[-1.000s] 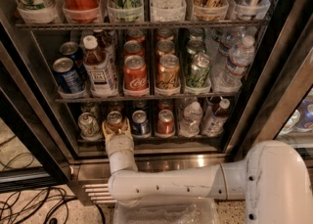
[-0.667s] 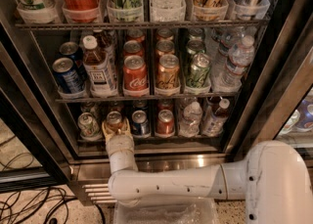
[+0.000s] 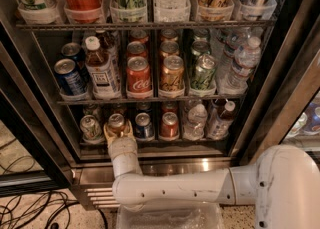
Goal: Pick orange can from bottom shelf of fridge
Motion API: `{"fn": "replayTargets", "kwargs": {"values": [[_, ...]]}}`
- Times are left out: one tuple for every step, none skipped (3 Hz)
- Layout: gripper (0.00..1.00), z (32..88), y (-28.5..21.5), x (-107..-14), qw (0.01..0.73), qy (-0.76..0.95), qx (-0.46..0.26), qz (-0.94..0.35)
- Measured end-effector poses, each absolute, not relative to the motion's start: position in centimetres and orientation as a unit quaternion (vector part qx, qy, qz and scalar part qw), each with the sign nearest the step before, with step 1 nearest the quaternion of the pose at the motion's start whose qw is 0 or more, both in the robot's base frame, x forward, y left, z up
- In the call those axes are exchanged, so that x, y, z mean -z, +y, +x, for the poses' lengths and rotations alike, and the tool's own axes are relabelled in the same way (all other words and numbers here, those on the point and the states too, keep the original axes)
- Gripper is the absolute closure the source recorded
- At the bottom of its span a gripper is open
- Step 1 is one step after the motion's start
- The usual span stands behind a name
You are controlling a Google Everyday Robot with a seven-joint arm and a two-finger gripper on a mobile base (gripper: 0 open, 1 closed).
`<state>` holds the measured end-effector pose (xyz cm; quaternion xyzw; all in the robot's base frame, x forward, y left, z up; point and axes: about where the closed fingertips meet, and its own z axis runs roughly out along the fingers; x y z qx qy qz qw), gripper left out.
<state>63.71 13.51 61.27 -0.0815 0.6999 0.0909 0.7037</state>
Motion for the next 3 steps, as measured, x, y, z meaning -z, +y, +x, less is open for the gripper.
{"fn": "replayTargets", "kwargs": {"values": [[1.0,63.0,14.4,-62.8,0.707,0.691,-0.118,-0.091],[1.0,62.3,14.9,-64.1,0.706,0.686,-0.144,-0.101],[1.0,61.7,14.9,-64.9,0.699,0.688,-0.157,-0.115]]}}
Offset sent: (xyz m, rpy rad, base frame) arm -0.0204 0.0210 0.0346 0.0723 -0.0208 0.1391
